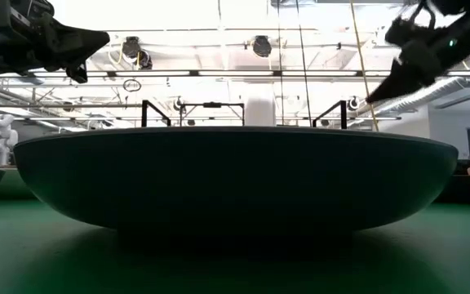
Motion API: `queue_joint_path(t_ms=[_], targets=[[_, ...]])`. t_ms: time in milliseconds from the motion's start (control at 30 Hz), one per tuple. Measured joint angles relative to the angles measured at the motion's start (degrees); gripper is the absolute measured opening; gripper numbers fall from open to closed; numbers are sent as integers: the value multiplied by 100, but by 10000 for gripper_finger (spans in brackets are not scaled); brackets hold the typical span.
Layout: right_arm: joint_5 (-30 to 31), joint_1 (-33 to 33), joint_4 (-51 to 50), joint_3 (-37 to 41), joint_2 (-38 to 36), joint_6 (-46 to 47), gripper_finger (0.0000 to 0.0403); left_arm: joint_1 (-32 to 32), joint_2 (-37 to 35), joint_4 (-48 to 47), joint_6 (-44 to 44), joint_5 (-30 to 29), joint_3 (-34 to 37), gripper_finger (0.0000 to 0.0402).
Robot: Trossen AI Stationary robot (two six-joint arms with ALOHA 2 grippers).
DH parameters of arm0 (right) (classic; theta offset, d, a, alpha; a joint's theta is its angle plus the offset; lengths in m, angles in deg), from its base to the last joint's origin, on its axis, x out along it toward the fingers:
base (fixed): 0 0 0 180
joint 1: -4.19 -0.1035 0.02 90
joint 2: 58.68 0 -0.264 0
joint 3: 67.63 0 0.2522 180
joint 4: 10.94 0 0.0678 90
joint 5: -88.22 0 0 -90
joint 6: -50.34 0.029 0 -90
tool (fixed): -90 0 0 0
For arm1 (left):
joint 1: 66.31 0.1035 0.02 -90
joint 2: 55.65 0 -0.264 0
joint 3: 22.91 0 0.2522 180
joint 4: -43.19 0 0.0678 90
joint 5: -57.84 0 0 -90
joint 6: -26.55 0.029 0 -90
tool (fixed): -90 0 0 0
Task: Place and stack plates onto a shelf
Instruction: Put the top dark blue plate on the shelf
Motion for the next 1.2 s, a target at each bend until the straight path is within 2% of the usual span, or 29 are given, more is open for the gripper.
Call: queue_joint_path(t_ms=[200,467,833,1200], targets=[[-2,342,148,415,455,37,150,0,-1,0,0,0,0,17],[3,844,597,746,1439,-13,173,1,-1,0,0,0,0,17],[33,1770,1051,746,2668,-522,176,0,0,-1,0,0,0,17],[2,2290,1338,746,3273,-803,176,0,0,-1,0,0,0,17]])
